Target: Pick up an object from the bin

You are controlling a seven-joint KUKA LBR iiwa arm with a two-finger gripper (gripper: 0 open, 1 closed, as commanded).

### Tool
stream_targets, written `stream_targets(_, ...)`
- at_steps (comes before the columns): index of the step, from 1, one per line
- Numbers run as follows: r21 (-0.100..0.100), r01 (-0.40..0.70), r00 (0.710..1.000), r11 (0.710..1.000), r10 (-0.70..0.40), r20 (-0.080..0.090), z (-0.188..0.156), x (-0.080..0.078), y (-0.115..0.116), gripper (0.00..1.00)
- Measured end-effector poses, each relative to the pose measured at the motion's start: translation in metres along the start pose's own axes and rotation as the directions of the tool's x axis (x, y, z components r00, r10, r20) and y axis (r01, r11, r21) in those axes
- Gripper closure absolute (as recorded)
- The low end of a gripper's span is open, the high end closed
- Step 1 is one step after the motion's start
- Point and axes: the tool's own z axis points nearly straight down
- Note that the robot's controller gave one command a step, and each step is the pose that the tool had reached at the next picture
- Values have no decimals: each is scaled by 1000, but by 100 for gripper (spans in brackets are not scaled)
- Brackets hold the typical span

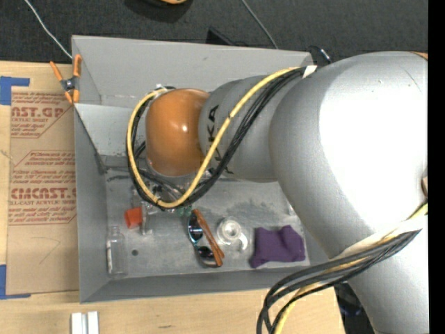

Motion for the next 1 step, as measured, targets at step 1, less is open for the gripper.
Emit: stream_targets(1,0,-18,1000,1000,18,0,0,1,1,100)
